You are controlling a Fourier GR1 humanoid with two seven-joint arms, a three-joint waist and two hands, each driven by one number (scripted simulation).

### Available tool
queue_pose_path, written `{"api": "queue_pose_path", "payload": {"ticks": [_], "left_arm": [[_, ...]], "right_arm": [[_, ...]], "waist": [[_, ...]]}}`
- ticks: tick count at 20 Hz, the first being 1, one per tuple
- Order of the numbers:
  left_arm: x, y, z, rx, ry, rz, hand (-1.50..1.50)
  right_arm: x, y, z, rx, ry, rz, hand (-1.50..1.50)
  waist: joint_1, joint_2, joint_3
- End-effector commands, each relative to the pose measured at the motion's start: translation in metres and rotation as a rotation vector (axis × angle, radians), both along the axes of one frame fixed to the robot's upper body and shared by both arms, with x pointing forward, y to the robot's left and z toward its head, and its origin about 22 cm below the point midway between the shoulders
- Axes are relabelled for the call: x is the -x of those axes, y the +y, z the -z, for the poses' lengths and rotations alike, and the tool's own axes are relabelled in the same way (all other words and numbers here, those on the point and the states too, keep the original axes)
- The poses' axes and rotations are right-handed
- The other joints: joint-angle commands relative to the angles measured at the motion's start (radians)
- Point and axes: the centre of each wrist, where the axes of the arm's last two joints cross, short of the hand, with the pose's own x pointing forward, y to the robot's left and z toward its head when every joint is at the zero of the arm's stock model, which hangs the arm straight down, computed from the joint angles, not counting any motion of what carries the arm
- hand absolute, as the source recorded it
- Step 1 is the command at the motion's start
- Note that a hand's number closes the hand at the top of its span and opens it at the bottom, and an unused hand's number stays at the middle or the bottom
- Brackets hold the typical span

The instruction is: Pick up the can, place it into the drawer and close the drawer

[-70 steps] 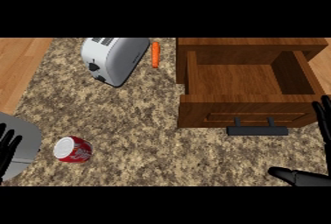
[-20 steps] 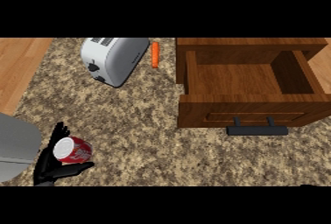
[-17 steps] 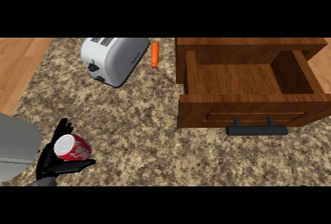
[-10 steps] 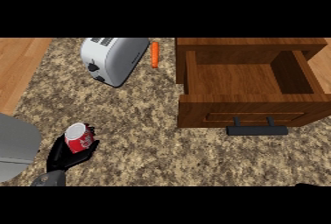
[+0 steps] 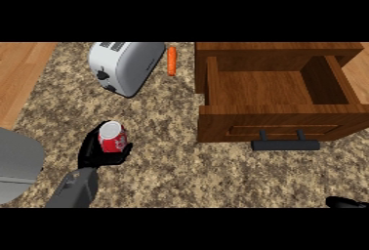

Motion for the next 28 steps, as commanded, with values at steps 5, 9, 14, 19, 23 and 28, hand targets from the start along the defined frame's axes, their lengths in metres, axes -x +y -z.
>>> {"api": "queue_pose_path", "payload": {"ticks": [5, 9, 14, 19, 23, 28], "left_arm": [[-0.056, -0.068, -0.034, 0.049, -0.052, -0.025, 1.50], [-0.080, -0.079, -0.073, 0.048, -0.083, 0.031, 1.50], [-0.097, -0.113, -0.103, -0.023, -0.112, 0.069, 1.50], [-0.109, -0.138, -0.159, -0.031, -0.132, 0.155, 1.50], [-0.111, -0.164, -0.200, -0.019, -0.140, 0.161, 1.50], [-0.116, -0.185, -0.254, -0.020, -0.154, 0.180, 1.50]], "right_arm": [[0.009, -0.005, 0.003, 0.007, -0.009, 0.011, -1.50], [0.008, -0.007, -0.001, 0.016, -0.022, 0.021, -1.50], [0.002, -0.015, -0.006, 0.036, -0.018, 0.031, -1.50], [0.006, -0.002, 0.000, 0.016, -0.010, 0.035, -1.50], [0.001, -0.020, -0.017, 0.034, -0.021, 0.045, -1.50], [0.007, -0.006, -0.003, 0.028, -0.010, 0.028, -1.50]], "waist": [[-0.006, 0.001, 0.000], [0.005, -0.003, 0.001], [0.005, -0.005, 0.001], [0.010, -0.008, 0.001], [0.005, -0.006, 0.001], [0.002, -0.004, 0.001]]}}
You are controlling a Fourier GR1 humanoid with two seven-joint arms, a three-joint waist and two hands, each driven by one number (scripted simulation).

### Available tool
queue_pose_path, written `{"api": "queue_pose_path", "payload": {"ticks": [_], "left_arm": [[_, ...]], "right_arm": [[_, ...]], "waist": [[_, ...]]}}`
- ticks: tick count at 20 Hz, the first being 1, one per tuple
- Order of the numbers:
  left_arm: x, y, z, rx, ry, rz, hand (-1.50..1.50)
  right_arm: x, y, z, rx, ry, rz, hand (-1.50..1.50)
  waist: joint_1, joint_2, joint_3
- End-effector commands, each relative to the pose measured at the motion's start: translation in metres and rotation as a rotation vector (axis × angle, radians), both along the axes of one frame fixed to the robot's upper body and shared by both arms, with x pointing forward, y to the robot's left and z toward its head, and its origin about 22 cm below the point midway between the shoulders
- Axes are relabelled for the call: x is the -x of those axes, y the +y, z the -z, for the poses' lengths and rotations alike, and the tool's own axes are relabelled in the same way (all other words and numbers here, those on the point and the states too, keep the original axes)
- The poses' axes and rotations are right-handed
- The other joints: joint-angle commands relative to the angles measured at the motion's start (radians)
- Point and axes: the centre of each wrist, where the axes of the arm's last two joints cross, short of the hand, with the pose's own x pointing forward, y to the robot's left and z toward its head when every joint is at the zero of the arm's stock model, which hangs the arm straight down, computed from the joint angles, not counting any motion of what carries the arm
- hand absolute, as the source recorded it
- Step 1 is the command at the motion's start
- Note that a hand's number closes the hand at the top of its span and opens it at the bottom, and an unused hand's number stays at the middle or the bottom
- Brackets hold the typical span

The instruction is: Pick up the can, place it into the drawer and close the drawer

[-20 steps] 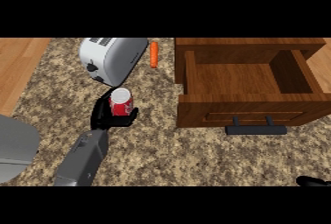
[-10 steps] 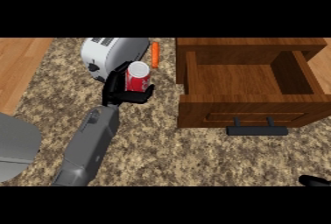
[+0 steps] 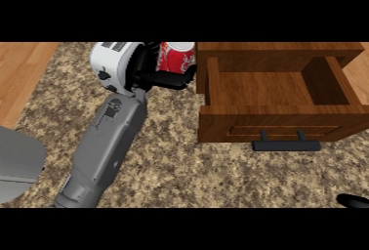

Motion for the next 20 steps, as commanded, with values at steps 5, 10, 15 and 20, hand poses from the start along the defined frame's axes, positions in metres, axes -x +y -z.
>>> {"api": "queue_pose_path", "payload": {"ticks": [5, 10, 15, 20], "left_arm": [[-0.003, -0.062, -0.092, -0.059, -0.027, 0.023, 1.50], [-0.006, -0.085, -0.130, -0.087, -0.028, 0.017, 1.50], [-0.017, -0.102, -0.141, -0.105, -0.004, 0.014, 1.50], [-0.015, -0.119, -0.151, -0.138, 0.001, 0.008, 1.50]], "right_arm": [[-0.014, 0.010, -0.008, 0.016, -0.014, -0.016, -1.50], [-0.003, 0.006, -0.002, -0.005, -0.006, -0.007, -1.50], [-0.015, 0.000, -0.008, -0.006, -0.008, -0.006, -1.50], [-0.012, 0.003, -0.001, -0.013, -0.020, 0.002, -1.50]], "waist": [[-0.010, 0.005, 0.000], [-0.016, 0.005, 0.001], [-0.036, 0.011, 0.001], [-0.037, 0.009, 0.001]]}}
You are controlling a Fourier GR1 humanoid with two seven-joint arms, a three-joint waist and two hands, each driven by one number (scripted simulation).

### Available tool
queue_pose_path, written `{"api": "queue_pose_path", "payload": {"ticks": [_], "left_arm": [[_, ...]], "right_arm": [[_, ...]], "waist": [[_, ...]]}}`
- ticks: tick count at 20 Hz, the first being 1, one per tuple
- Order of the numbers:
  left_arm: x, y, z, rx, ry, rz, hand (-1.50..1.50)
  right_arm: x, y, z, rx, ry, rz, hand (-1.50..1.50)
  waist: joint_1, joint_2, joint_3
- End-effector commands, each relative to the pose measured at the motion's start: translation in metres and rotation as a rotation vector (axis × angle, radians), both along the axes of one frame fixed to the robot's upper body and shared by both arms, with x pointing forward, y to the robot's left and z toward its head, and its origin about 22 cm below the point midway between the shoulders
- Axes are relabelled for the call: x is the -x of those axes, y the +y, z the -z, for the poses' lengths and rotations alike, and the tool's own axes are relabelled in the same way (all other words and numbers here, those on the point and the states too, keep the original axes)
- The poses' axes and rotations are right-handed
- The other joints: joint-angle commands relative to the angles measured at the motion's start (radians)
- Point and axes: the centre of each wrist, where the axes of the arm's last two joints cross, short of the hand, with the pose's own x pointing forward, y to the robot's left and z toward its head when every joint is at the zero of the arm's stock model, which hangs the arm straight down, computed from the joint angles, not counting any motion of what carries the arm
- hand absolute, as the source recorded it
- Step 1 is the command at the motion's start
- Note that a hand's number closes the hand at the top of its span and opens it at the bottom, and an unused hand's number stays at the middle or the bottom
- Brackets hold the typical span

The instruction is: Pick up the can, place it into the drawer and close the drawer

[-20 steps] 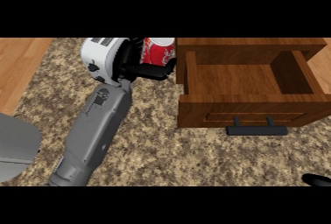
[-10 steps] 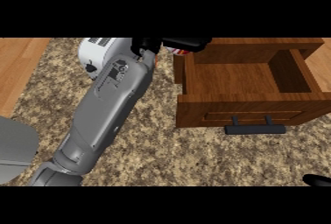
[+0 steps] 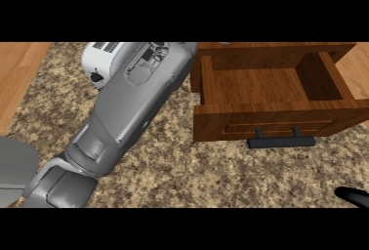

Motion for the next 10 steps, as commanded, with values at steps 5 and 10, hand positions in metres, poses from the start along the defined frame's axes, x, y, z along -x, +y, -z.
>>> {"api": "queue_pose_path", "payload": {"ticks": [5, 10], "left_arm": [[0.003, -0.023, 0.003, -0.051, 0.026, -0.004, 1.50], [-0.004, -0.030, -0.009, -0.087, 0.011, -0.056, 1.50]], "right_arm": [[0.001, -0.002, -0.004, -0.009, -0.010, -0.011, -1.50], [-0.012, 0.004, -0.014, -0.005, -0.015, -0.040, -1.50]], "waist": [[-0.026, 0.002, 0.001], [-0.046, 0.011, 0.002]]}}
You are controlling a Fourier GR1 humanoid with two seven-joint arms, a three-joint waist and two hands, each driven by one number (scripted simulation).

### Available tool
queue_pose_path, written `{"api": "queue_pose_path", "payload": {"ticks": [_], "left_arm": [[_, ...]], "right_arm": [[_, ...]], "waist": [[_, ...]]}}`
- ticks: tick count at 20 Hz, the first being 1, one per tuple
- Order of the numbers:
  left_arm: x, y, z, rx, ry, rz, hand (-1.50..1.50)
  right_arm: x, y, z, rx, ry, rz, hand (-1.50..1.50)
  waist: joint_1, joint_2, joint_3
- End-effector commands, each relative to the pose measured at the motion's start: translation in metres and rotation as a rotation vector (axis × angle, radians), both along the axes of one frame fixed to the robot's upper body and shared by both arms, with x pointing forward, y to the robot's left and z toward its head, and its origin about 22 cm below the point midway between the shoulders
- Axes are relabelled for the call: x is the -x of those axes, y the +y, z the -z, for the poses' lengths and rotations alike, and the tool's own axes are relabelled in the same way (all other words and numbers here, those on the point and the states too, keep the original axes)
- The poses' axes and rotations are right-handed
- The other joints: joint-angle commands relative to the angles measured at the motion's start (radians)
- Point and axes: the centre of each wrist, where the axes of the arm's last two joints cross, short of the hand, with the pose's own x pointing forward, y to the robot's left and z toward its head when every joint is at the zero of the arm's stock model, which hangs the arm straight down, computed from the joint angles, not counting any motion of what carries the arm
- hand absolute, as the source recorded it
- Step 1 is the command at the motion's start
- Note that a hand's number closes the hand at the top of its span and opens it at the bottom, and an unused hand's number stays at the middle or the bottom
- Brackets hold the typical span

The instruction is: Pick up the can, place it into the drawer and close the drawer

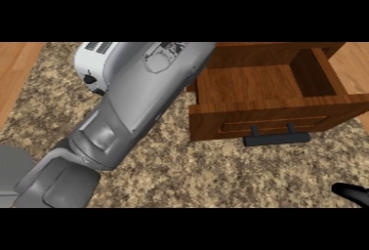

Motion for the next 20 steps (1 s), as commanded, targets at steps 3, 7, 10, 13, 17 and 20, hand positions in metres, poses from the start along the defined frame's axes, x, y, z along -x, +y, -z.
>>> {"api": "queue_pose_path", "payload": {"ticks": [3, 7, 10, 13, 17, 20], "left_arm": [[-0.006, -0.003, -0.002, -0.033, -0.037, -0.068, 1.50], [-0.010, 0.002, 0.009, -0.013, -0.023, -0.123, -1.50], [-0.005, -0.009, -0.011, -0.016, -0.029, -0.159, -1.50], [-0.005, -0.008, -0.004, -0.023, -0.050, -0.186, -1.50], [-0.012, 0.000, 0.005, 0.002, -0.065, -0.191, -1.50], [-0.009, -0.005, -0.006, 0.037, -0.034, -0.193, -1.50]], "right_arm": [[-0.002, -0.001, -0.002, 0.007, 0.009, -0.005, -1.50], [-0.001, -0.011, -0.001, 0.024, 0.010, -0.037, -1.50], [-0.005, 0.006, -0.014, 0.018, 0.004, -0.024, -1.50], [-0.009, -0.003, -0.024, 0.079, -0.022, -0.037, -1.50], [-0.010, 0.006, -0.022, 0.167, -0.051, -0.047, -1.50], [-0.020, 0.006, -0.030, 0.256, -0.088, -0.063, -1.50]], "waist": [[-0.011, 0.007, 0.001], [-0.026, 0.009, 0.002], [-0.020, 0.007, 0.001], [-0.043, 0.011, 0.002], [-0.033, 0.019, 0.001], [-0.034, 0.017, 0.001]]}}
